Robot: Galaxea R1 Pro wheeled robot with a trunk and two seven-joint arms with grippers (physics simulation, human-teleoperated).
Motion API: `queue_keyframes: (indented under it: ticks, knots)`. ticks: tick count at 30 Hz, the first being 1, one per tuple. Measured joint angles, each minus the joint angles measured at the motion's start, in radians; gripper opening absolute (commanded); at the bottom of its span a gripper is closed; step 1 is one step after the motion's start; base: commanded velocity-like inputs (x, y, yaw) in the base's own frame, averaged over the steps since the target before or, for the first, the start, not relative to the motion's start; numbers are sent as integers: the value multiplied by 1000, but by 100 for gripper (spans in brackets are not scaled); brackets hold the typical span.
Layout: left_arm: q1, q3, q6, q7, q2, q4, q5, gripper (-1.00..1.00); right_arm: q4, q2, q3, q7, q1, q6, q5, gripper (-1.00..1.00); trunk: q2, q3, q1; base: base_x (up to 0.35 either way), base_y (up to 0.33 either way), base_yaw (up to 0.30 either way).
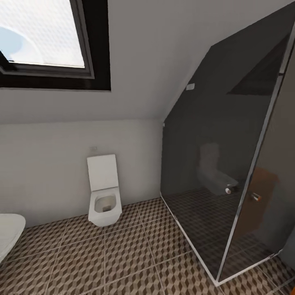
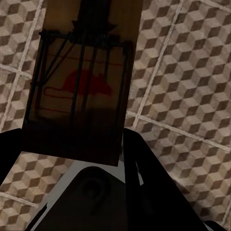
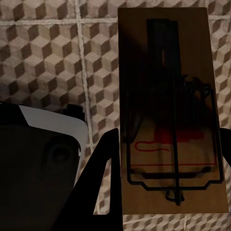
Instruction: Take the four mousetraps from the cabinet in the bathroom and place them on the bathroom floor. Make sure all four end up on the same floor surface, and ensure that at least two of them are either under or directly next to the same bathroom sink.
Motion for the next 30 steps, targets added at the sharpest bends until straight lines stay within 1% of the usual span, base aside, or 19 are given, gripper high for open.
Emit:
queue_keyframes:
  ticks: [21,26,30]
  knots:
    - [0,0,0,0,0,0,0,-100,0,0,0,0,0,-1,0,-100,0,0,0,2,0,282]
    - [0,0,0,0,0,0,0,-100,0,0,-1,0,0,-1,0,-100,0,0,0,87,0,282]
    - [0,0,0,0,0,0,0,-100,0,0,-1,0,0,-2,0,-100,0,0,0,229,0,169]
